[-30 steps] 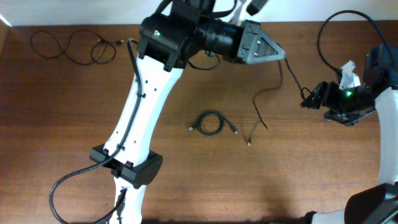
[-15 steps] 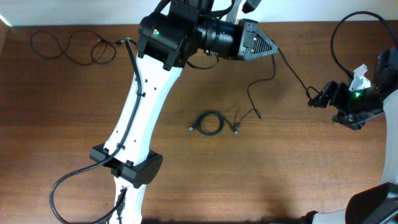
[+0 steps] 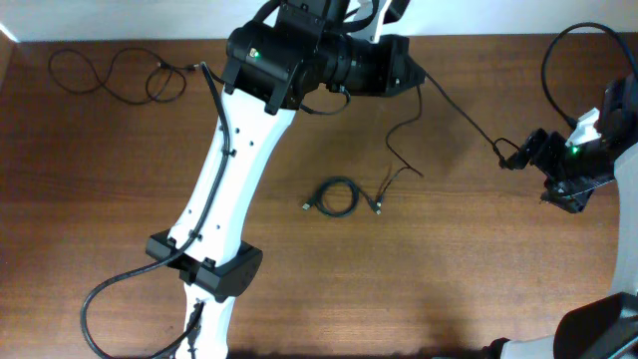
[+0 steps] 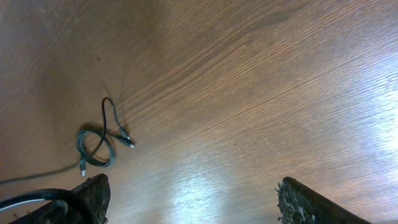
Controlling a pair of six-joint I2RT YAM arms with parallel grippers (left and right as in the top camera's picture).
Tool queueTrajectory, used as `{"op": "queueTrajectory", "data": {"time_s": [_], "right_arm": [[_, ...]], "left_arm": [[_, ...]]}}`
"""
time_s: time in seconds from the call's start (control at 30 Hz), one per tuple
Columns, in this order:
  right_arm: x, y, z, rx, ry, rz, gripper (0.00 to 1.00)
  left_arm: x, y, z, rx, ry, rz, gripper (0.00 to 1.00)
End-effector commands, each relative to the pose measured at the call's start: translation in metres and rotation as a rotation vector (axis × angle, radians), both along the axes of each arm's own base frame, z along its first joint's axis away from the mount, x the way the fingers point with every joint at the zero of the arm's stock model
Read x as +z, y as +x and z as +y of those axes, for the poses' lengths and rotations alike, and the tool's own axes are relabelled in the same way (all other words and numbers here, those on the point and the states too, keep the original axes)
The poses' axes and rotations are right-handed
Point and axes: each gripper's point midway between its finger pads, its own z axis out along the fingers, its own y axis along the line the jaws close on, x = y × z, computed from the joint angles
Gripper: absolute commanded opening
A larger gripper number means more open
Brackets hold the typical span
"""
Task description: Untangle cables
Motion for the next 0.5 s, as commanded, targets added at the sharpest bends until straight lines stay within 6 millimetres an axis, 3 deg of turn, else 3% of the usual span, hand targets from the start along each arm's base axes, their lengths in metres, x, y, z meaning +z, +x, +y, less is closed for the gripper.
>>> {"op": "queueTrajectory", "data": {"time_s": [0.0,0.1,0.3,0.4,0.47], "right_arm": [[-0.002,-0.002,-0.004,-0.011,0.014,0.009,0.87],[-0.002,-0.002,-0.001,0.014,0.017,0.008,0.87],[-0.011,-0.020,-0.044,-0.150,-0.240,0.138,0.89],[-0.010,-0.017,-0.037,-0.150,-0.194,0.123,0.91],[-0.006,-0.008,-0.015,-0.091,-0.071,0.065,0.94]], "left_arm": [[0.014,0.013,0.015,0.114,0.067,-0.126,0.00],[0.010,0.012,0.010,0.140,0.105,-0.149,0.00],[-0.002,0.020,0.024,0.222,0.198,-0.154,0.00],[-0.005,0.024,0.030,0.254,0.228,-0.162,0.00],[-0.009,0.027,0.036,0.285,0.261,-0.165,0.00]]}}
